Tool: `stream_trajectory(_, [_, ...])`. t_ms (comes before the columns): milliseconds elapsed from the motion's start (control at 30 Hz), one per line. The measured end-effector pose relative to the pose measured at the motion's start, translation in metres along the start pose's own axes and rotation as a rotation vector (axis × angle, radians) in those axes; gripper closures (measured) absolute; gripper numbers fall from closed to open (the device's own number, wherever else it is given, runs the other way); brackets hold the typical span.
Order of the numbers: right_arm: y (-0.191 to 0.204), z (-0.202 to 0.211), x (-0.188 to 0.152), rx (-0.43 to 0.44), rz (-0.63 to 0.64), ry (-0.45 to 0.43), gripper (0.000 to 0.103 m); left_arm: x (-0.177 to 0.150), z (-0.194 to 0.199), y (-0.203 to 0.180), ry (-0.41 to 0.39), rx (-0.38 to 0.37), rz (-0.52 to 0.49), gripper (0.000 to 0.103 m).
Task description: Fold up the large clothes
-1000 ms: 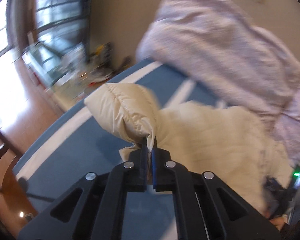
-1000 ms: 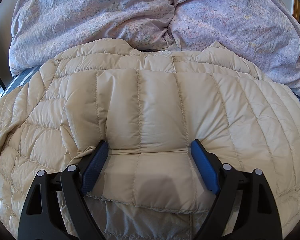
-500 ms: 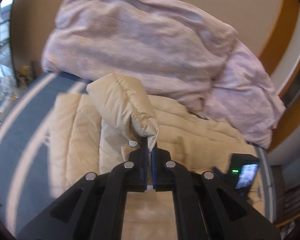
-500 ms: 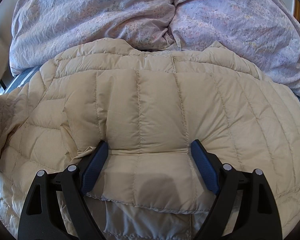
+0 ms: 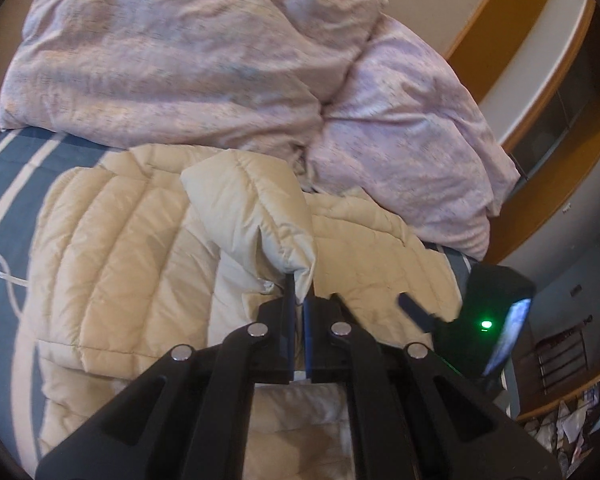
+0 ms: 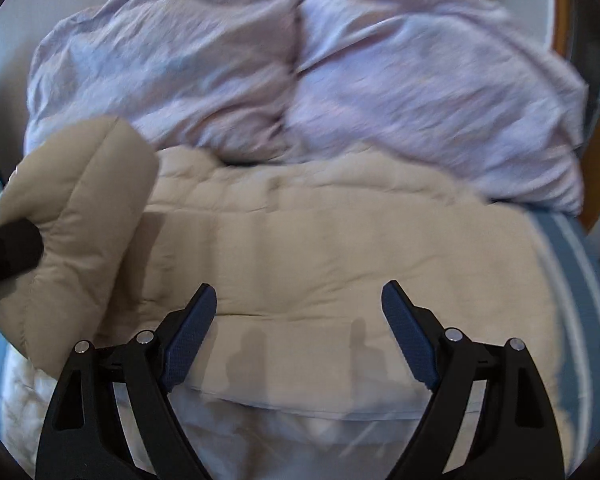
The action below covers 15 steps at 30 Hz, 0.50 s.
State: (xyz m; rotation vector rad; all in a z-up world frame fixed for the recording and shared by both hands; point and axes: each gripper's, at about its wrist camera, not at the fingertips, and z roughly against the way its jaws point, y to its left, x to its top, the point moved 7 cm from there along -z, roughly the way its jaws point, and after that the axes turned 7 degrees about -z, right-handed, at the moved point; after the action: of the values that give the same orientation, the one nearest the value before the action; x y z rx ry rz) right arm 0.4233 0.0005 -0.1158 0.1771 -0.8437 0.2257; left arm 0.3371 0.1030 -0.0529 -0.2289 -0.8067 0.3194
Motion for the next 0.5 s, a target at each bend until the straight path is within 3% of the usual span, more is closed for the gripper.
stream_trajectory(333, [-0.070,0.005,0.004,-0.107,-0.079,-0.020,0.017,-0.029,-0.053,-0.047,0.124,-0.085,-0.029,0.095])
stream_trajectory(500, [-0.080,0.010,0.006,-0.104,-0.101,-0.033,0.019,-0.026,-0.040,-0.045,0.099,-0.100,-0.039,0.058])
